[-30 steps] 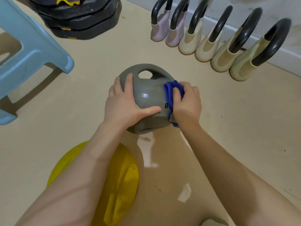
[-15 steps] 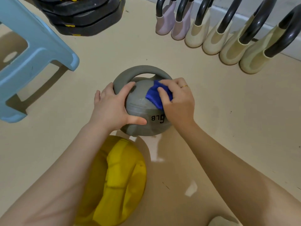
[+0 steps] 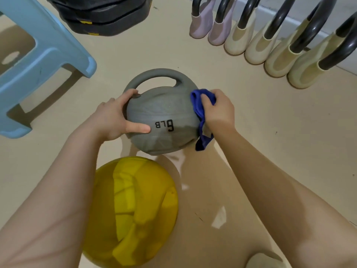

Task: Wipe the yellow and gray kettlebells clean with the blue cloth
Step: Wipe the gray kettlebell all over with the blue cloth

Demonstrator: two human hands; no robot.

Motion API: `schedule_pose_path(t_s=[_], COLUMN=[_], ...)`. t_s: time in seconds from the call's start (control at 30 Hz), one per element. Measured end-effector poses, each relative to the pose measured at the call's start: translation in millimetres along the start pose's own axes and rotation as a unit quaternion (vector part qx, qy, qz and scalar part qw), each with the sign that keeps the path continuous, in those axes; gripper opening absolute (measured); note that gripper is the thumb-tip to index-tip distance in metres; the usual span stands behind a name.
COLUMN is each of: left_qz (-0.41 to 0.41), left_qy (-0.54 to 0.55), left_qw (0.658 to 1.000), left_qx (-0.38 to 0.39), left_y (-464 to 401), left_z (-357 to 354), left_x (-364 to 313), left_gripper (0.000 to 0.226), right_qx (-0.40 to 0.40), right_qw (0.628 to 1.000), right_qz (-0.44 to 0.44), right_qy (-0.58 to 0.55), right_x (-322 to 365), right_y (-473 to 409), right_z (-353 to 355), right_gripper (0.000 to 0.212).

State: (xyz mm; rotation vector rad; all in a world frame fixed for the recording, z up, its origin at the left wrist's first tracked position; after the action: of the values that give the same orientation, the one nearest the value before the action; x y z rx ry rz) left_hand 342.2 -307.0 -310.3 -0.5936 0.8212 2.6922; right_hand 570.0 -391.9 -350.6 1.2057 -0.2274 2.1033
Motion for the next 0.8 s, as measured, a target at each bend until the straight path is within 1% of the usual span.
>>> schedule_pose_path(t_s=[0.03,0.1,0.17,0.2,0.23,0.3,0.33,0.37,0.4,0.43,0.5,0.53,0.57,0.6,0.63,0.7,0.73,0.77,0.8], left_qz=[0.013,0.007,-0.042,-0.068,-0.079,-0.056,-0.039,-0.027,-0.021,-0.024,-0.036,-0.040,-0.042,-0.043,-0.048,-0.059,-0.062,-0.063,-0.063], left_qy=[0.007,-0.034,-0.078,-0.066,-0.024,0.097,0.150,0.184,0.199,0.191,0.160,0.153,0.159,0.173,0.187,0.210,0.222,0.238,0.254], left_qw=[1.000,0.999,0.996,0.995,0.996,0.989,0.983,0.979,0.979,0.981,0.984,0.983,0.980,0.977,0.974,0.969,0.967,0.964,0.960], left_qx=[0.005,-0.002,0.002,0.016,0.042,0.097,0.097,0.079,0.051,0.013,-0.067,-0.094,-0.111,-0.118,-0.119,-0.116,-0.112,-0.105,-0.099], left_y=[2,5,10,13,17,23,23,22,20,16,13,10,7,3,-1,-5,-6,-5,-5], left_z=[5,14,19,19,19,21,22,22,22,21,20,18,16,16,17,21,22,22,23], left_x=[7,14,7,3,1,3,6,11,15,19,22,25,28,33,37,48,54,60,65], left_gripper=[0.100,0.095,0.092,0.086,0.074,0.050,0.040,0.034,0.038,0.049,0.077,0.085,0.086,0.085,0.081,0.073,0.070,0.068,0.067], right_qx=[0.017,0.028,0.007,0.001,0.000,0.009,0.013,0.010,-0.001,-0.013,-0.032,-0.039,-0.045,-0.045,-0.033,0.015,0.032,0.033,0.019], right_qw=[1.000,1.000,0.999,0.997,0.995,0.986,0.981,0.979,0.981,0.987,0.998,0.999,0.999,0.999,0.995,0.967,0.951,0.946,0.956], right_qz=[-0.023,0.002,0.046,0.069,0.099,0.169,0.194,0.204,0.192,0.157,0.052,0.010,-0.001,0.023,0.081,0.236,0.289,0.303,0.281], right_qy=[-0.002,-0.006,-0.019,-0.024,-0.023,0.008,0.022,0.029,0.032,0.030,0.013,0.002,0.001,0.013,0.037,0.092,0.107,0.106,0.084], right_x=[-6,-5,11,21,32,53,60,63,63,60,51,47,48,54,64,85,89,88,85], right_y=[0,5,15,21,25,34,35,33,28,19,1,-3,-3,2,13,44,56,59,55], right_z=[-5,-18,-30,-36,-41,-52,-55,-57,-59,-60,-61,-61,-61,-62,-64,-75,-80,-84,-83], right_gripper=[0.018,0.022,0.023,0.023,0.024,0.026,0.027,0.028,0.028,0.028,0.026,0.025,0.025,0.025,0.024,0.026,0.026,0.026,0.026])
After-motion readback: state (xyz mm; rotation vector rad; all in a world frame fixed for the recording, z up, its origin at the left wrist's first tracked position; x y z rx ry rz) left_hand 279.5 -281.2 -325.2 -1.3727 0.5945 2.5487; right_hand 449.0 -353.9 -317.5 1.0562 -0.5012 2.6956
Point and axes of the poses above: each hand's wrist, its own y-axis away from the middle knuckle, its own z-axis out of the back of the hand, x = y × z, the point moved 5 cm from there along -y, towards the middle knuckle, and after that the axes turned 1 degree about -x, right-handed, at the moved point
